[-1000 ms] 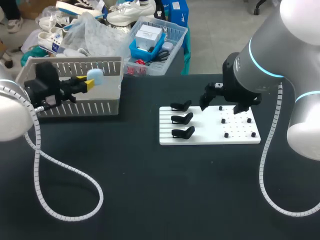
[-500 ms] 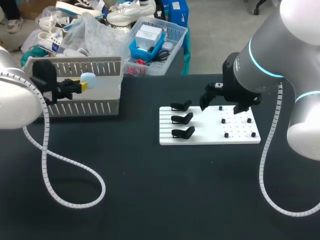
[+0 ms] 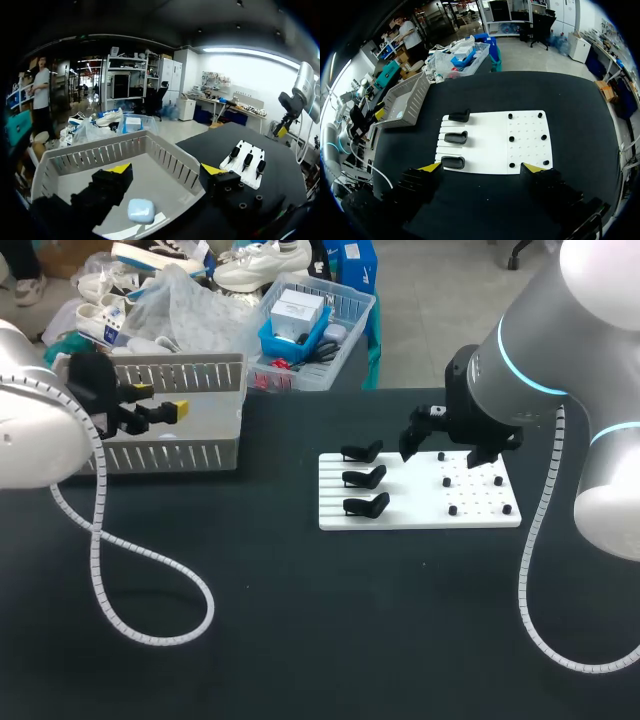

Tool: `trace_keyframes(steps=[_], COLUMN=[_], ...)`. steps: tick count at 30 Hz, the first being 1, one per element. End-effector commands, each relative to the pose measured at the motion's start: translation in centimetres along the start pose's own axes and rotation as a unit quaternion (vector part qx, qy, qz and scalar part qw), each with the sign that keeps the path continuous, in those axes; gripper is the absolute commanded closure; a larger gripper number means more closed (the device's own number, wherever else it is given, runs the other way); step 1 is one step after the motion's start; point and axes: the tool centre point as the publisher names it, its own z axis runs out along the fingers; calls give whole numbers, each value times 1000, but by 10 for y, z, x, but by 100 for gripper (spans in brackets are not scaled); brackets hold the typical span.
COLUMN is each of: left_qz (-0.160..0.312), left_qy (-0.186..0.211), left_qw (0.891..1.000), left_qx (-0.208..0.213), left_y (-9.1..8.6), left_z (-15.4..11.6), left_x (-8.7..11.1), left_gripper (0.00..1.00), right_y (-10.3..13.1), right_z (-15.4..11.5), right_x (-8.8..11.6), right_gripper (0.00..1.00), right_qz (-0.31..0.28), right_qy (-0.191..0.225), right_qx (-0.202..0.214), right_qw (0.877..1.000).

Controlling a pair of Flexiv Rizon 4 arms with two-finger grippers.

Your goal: Pick up each earbud case from the left stands, insert the matching earbuds, close the lid, and place the case in the box.

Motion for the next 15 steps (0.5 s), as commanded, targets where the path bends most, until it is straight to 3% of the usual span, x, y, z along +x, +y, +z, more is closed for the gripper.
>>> trace_keyframes(steps=[1,9,15], left_qz=[20,47,60], left_qy=[-15,-64,-56], left_qw=[999,996,993], left_qx=[-47,27,81], left_y=[-12,-61,-92], left_z=[-6,-7,-13], left_x=[-4,-26,-28], left_gripper=[0,0,0], right_y=[-1,-1,-1], right_z=[0,0,0], right_x=[3,3,3], right_gripper=[0,0,0], right_qz=[1,1,1], right_qy=[-6,-6,-6], right_qx=[0,0,0], right_qw=[1000,1000,1000])
